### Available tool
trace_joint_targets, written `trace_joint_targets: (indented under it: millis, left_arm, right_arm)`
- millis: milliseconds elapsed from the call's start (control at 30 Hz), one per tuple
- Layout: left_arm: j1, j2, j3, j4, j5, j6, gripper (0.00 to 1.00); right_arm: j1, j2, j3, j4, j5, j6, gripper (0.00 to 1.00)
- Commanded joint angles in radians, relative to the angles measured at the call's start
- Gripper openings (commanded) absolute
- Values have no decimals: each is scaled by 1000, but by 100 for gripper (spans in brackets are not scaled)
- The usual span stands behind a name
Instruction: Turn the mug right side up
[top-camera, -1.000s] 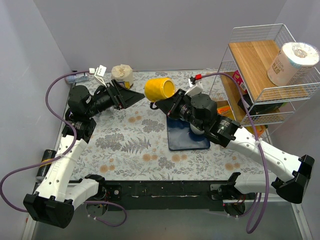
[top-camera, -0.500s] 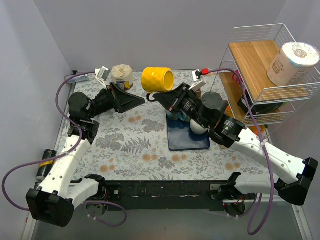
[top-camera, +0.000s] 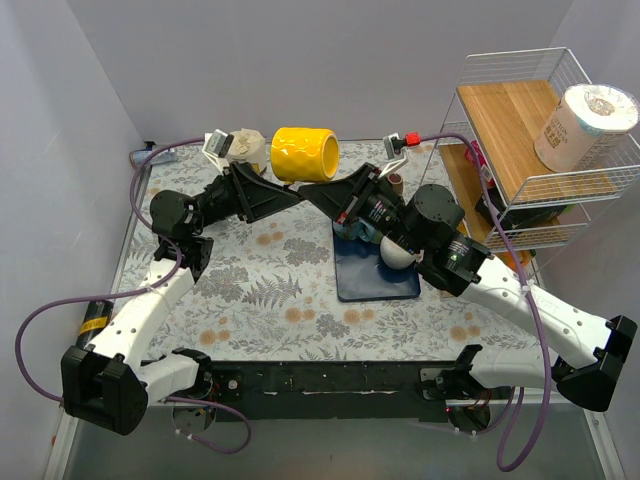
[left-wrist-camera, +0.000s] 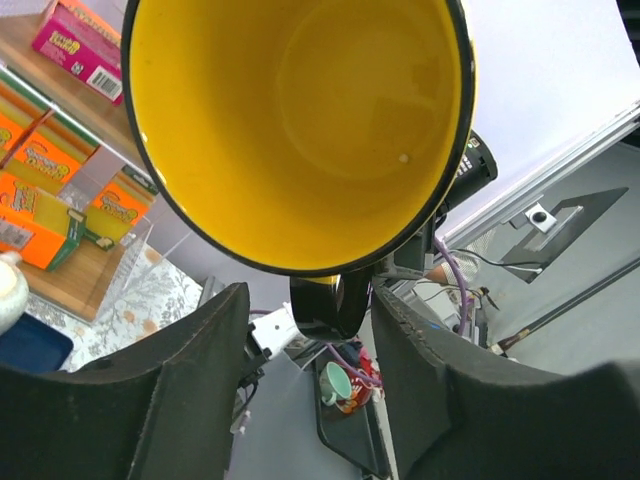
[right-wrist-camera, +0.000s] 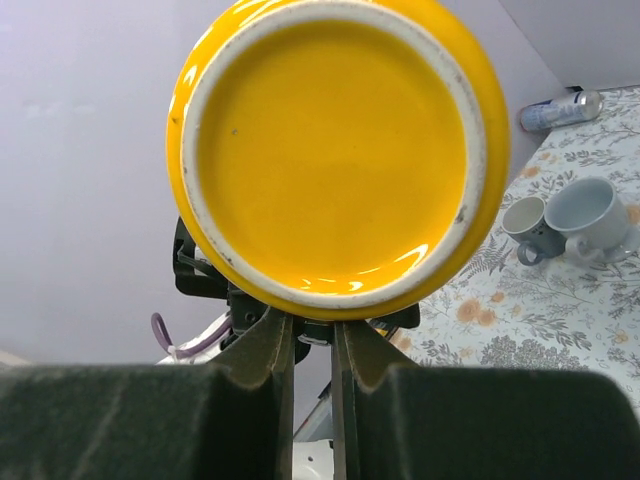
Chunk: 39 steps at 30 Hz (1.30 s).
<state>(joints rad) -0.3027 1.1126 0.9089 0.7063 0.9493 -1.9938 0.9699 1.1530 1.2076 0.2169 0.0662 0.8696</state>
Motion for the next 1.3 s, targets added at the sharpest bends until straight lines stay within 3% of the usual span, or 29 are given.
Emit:
trace_joint_targets:
  millis: [0,167,367,767,1267]
  left_arm:
    - [-9,-10,-24,136,-41,-207,47]
    - [-13,13,-47,243,-52,-299,44]
    - [-15,18,-48,254,-57,-321,39]
    - [-15,29,-96,332,-90,-388,40]
    - [-13,67,-139,472,-112,-511,34]
  right_arm:
    - [3,-18,3,196,-45,11,1]
    - [3,-9,-9,210,-59,12,1]
    - [3,1,-34,230,-91,8,1]
    - [3,-19,-109,254,-224,-104,1]
    - [3,-87,-175,260,-223,-170,1]
